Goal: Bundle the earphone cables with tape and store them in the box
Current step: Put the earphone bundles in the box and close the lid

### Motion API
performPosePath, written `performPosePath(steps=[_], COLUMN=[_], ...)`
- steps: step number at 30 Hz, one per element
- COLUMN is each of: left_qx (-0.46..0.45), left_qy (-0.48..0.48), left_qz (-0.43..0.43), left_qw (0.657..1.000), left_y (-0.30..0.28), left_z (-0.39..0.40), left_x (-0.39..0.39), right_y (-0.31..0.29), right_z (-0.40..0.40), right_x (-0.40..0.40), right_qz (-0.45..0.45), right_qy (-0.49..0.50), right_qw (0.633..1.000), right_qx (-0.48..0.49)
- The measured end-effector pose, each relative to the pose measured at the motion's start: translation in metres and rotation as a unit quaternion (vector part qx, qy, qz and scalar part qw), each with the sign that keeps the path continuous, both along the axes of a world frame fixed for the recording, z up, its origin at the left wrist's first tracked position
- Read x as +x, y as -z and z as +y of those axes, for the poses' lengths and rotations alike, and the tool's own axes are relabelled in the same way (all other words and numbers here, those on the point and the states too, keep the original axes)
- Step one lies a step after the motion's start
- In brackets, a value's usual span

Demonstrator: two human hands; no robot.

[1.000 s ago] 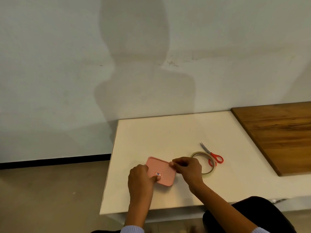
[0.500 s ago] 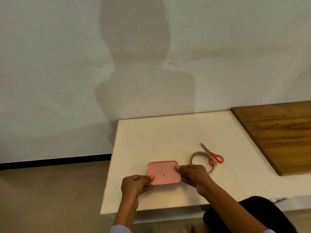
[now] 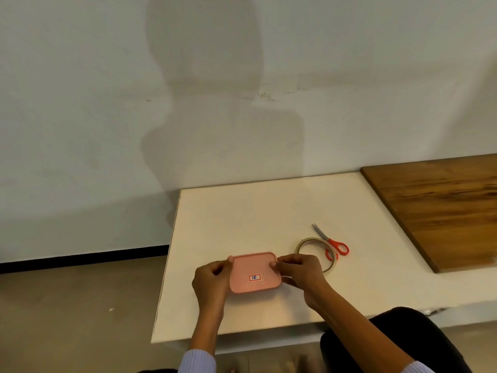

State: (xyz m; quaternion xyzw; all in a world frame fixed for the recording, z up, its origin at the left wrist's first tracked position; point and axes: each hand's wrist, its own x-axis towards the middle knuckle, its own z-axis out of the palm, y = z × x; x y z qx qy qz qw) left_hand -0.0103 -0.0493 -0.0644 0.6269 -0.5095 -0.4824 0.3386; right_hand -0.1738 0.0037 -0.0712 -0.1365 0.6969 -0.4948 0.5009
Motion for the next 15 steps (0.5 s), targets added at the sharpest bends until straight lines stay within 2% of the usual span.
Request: performPosePath(steps=[4, 10, 15], left_qx=[0.034, 0.016, -0.052], left_qy=[-0.108, -0.072, -0.051], left_qz=[0.064, 0.023, -0.029], left_qw=[0.992, 0.997, 0.997], left_y=[0.009, 0.017, 0.018], left_z=[0.002, -0.008, -0.003], left_x=[-0.012, -0.010, -0.010], right_y=[0.000, -0.003, -0.001], right_z=[0.000, 0.001, 0.003], right_x=[-0.001, -0.006, -0.002], right_qz=[-0.020, -0.098, -0.067], right_qy=[0.003, 0.007, 0.022], right_qw=[1.000, 0.995, 0.998], right_qx=[0.003, 0.022, 0.007])
